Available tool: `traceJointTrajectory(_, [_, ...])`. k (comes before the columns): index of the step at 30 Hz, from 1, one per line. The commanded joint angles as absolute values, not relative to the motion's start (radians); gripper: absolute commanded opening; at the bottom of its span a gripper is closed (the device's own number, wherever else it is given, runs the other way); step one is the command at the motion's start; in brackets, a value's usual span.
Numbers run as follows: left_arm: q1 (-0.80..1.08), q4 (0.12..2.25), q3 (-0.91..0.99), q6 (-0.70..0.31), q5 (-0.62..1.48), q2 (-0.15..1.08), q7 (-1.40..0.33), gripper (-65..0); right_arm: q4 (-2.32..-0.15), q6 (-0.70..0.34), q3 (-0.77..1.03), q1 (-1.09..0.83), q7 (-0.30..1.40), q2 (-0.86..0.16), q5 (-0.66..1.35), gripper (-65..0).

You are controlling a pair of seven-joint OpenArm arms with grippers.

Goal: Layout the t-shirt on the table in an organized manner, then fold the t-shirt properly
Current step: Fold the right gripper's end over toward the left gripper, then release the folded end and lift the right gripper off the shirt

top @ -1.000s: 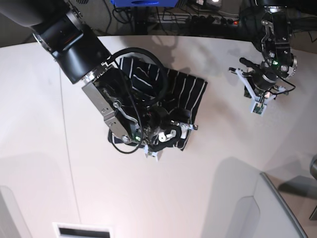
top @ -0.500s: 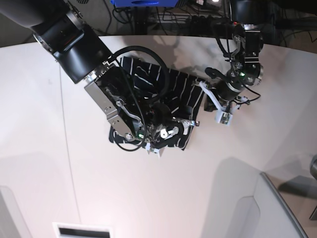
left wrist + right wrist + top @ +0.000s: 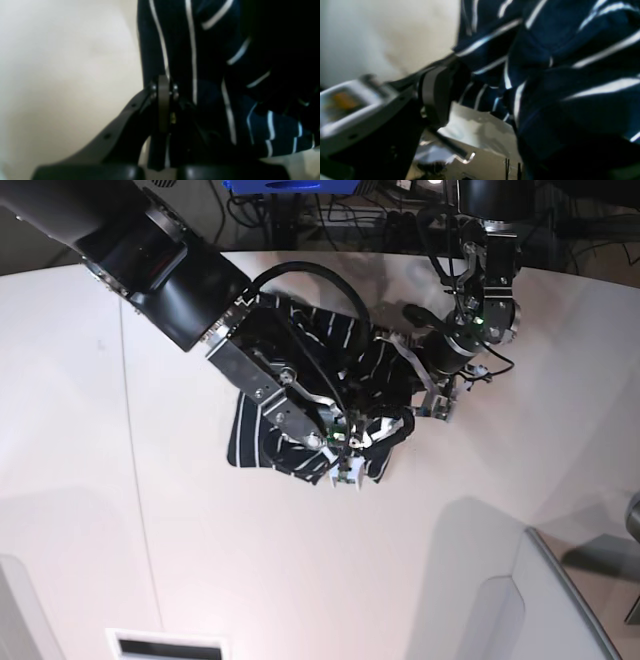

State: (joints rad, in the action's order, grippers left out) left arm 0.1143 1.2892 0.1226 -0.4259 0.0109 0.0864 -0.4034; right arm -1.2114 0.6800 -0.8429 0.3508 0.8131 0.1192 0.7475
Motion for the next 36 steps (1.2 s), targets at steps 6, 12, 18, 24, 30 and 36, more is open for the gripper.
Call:
traceJointTrajectory(6, [0.105,1.307,0.124,-0.433,0.021,0.088,-0.387,-65.0,-1.234,0.677,-0.845,0.403,0.783,0.133,0.751,-26.9])
traceJointTrajectory(12, [0.105,1.305,0.124,-0.433,0.021,0.088,-0.387,-65.0,-1.288,0.621,-0.846,0.409,0.783,0.136,0.751,-27.0])
traceJointTrajectory(18, [0.102,1.303,0.124,-0.433,0.021,0.09,-0.387,-65.0,-1.288,0.615,-0.846,0.412,0.785,0.142,0.753,-27.0])
traceJointTrajectory(24, [0.096,1.302,0.133,-0.433,0.021,0.096,-0.387,-65.0,-1.337,0.613,-0.845,0.414,0.783,0.14,0.881,-27.2])
traceJointTrajectory(30, [0.094,1.305,0.134,-0.433,0.021,0.096,-0.387,-65.0,-1.509,0.621,-0.816,0.414,0.814,0.105,0.905,-27.3])
traceJointTrajectory(36, [0.099,1.307,0.136,-0.433,0.022,0.131,-0.387,-65.0,-1.675,0.696,-0.647,0.367,0.912,0.038,0.9,-27.5])
